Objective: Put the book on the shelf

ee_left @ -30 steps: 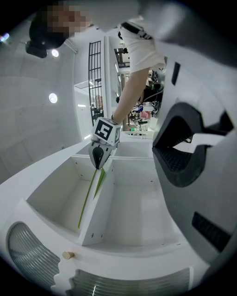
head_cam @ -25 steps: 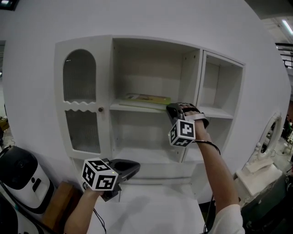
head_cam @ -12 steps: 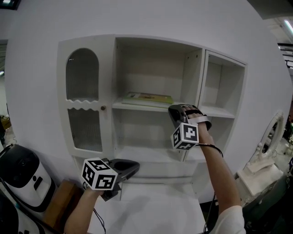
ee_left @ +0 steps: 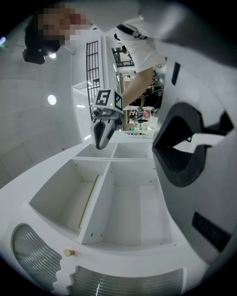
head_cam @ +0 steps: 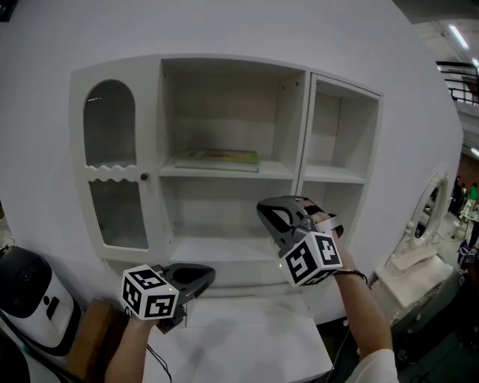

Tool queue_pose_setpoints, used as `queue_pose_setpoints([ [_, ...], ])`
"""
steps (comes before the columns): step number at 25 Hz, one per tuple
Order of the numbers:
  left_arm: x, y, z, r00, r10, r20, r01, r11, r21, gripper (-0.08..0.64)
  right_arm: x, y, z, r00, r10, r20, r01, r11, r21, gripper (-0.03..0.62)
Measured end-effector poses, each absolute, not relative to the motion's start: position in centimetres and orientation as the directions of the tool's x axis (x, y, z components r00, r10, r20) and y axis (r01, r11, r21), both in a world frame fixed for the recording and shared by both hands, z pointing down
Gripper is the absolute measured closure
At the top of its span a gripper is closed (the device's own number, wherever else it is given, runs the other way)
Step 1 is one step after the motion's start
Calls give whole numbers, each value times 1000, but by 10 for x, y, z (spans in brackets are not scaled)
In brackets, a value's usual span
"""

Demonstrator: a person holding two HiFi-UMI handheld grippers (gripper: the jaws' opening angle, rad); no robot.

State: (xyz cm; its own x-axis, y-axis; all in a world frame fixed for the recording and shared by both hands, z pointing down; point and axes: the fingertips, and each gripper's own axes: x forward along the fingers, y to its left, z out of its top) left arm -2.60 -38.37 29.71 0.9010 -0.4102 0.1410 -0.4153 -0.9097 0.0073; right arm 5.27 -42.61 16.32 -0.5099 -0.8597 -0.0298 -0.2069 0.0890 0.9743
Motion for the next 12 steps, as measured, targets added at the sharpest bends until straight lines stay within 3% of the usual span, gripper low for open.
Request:
queue_pose_setpoints([
  [12, -24, -348, 305, 881, -471, 45, -466, -880, -91, 552, 46, -337, 238, -745, -667, -31, -489, 514, 705, 578],
])
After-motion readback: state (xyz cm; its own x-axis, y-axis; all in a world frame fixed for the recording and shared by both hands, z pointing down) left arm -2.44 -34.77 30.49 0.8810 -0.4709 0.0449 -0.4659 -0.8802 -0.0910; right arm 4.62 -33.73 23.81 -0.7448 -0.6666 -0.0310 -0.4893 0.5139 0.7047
